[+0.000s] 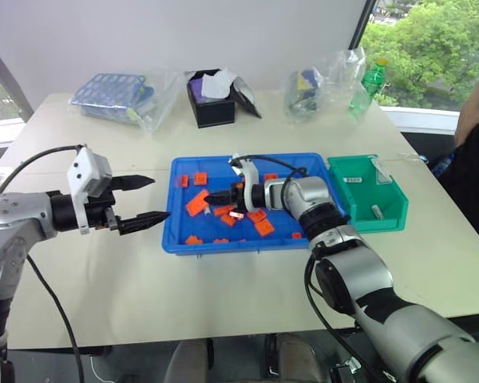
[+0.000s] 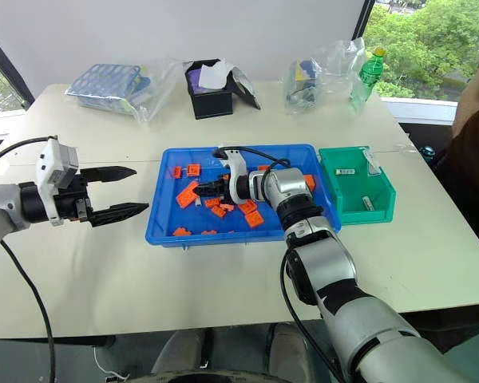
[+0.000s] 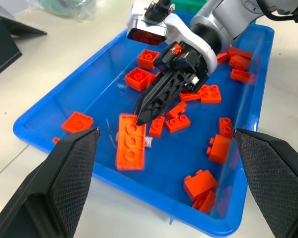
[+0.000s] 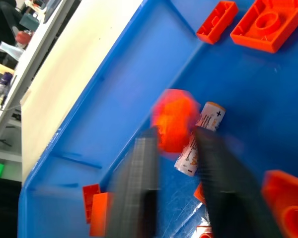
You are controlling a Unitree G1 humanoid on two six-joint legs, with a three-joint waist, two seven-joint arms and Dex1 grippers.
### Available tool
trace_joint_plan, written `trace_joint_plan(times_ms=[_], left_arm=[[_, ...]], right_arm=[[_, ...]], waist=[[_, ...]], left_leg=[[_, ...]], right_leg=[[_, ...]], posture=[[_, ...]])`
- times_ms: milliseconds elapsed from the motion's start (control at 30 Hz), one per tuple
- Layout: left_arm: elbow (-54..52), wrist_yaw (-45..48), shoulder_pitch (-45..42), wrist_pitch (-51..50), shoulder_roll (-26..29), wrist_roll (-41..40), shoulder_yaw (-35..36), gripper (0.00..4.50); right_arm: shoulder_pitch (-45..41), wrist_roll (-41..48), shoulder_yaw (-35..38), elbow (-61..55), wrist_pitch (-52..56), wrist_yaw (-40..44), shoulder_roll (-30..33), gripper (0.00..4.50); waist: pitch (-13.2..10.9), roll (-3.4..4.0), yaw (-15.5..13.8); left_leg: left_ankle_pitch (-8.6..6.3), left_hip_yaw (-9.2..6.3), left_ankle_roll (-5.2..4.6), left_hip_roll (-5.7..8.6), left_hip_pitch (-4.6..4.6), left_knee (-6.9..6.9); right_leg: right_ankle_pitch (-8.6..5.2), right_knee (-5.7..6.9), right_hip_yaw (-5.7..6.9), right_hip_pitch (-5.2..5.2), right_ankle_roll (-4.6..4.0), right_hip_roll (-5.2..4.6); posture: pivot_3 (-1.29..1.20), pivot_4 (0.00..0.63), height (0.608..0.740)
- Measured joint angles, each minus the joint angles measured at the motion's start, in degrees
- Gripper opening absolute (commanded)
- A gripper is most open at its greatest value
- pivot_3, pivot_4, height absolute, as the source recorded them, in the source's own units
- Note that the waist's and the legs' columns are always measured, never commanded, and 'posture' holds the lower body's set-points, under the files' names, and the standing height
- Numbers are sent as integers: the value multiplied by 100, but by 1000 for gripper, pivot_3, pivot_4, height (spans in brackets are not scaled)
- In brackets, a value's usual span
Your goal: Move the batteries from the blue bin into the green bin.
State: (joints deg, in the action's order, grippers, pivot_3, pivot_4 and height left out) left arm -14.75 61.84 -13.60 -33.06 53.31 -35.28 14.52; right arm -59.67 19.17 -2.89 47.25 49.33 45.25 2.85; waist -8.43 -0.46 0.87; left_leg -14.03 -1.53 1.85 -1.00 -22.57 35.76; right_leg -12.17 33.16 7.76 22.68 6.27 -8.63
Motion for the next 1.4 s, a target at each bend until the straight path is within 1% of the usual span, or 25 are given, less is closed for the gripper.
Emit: trace_joint_plan(times_ms=[200, 300, 367, 500, 567, 633, 667, 767, 800, 900, 1067, 1200, 1300, 1400], left_arm=[[112, 42, -38, 89, 0, 65, -63, 4500], [231, 67, -189, 100, -1, 100, -159, 4500], [299, 106, -251, 116, -4, 109, -220, 4500], [367, 174, -323, 143, -23, 118, -293, 4500], [403, 183, -357, 147, -32, 134, -331, 4500], [489, 213, -459, 184, -48, 165, -428, 4500], [519, 227, -492, 211, -54, 179, -450, 4500], [591, 256, -551, 242, -56, 213, -467, 4500], [623, 277, -573, 245, -56, 218, -477, 4500], [690, 312, -646, 255, -56, 232, -485, 4500], [751, 366, -729, 258, -56, 249, -517, 4500], [778, 387, -761, 258, -56, 280, -546, 4500], [787, 384, -810, 255, -56, 310, -584, 4500], [786, 377, -853, 244, -56, 314, -590, 4500]], right_arm=[[13, 127, 121, -447, 270, -22, -18, 43], [137, 200, 98, -956, 448, -24, 27, 43], [433, 236, -115, -1650, 564, 146, 190, 43], [1216, 250, -669, -2974, 853, 494, 790, 43], [1495, 264, -859, -3359, 1014, 589, 979, 43], [1759, 326, -969, -3763, 1208, 590, 1112, 903], [1817, 345, -998, -3844, 1254, 572, 1145, 1256], [1877, 287, -1028, -3888, 1254, 409, 1210, 2811], [1875, 248, -1032, -3890, 1211, 350, 1217, 3247], [1813, 260, -977, -3890, 1219, 238, 1209, 3247], [1246, 367, -772, -4039, 1327, 4, 1054, 3247], [1092, 90, -1099, -3906, 1117, -362, 743, 3247], [1008, -364, -1475, -3422, 708, -744, 545, 3247], [868, -704, -1597, -2925, 342, -999, 391, 3247]], waist=[[0, 0, -6], [0, 0, -22], [0, -1, -24], [1, -3, -20], [2, -3, -16], [2, -4, -11], [2, -4, -7], [2, -4, -12], [2, -5, -15], [1, -6, -25], [0, -7, -21], [1, -8, -16], [0, -9, -24], [0, -10, -16]], left_leg=[[0, 0, 0, 0, 0, -1], [0, -1, 0, 0, 0, -2], [0, 0, 0, 1, 0, -2], [0, 1, 0, 1, -2, -5], [0, 2, 0, 1, -1, -6], [0, 2, 0, -2, 5, -8], [0, 3, 0, -3, 6, -9], [0, 5, 1, -4, 6, -9], [0, 5, 1, -5, 6, -9], [0, 7, 0, -4, 4, -10], [0, 7, 0, -5, 5, -12], [0, 8, 0, -5, 6, -17], [0, 8, 0, -4, 4, -16], [0, 8, 0, -4, 4, -16]], right_leg=[[0, 0, 0, 1, 0, 0], [-1, -1, 0, 0, 1, 0], [-1, -1, -1, -2, 1, -1], [-1, -4, -3, -2, 1, -1], [-2, -4, -3, 1, 1, -1], [-5, 0, -3, 1, -3, 0], [-5, 0, -3, 1, -3, 1], [-5, 0, -2, 6, -4, 1], [-6, -1, -2, 6, -4, 1], [-5, -4, -2, 6, -5, 0], [-5, -3, -2, 7, -5, 1], [-6, -5, -3, 8, -6, 0], [-6, -5, -3, 9, -6, -1], [-6, -5, -3, 9, -6, 0]], posture=[[0, 150, 716], [0, 150, 716], [0, 150, 716], [0, 150, 716], [0, 150, 716], [0, 150, 716], [0, 150, 716], [0, 150, 716], [0, 150, 716], [0, 150, 716], [0, 150, 716], [0, 150, 716], [0, 150, 716], [0, 150, 716]])
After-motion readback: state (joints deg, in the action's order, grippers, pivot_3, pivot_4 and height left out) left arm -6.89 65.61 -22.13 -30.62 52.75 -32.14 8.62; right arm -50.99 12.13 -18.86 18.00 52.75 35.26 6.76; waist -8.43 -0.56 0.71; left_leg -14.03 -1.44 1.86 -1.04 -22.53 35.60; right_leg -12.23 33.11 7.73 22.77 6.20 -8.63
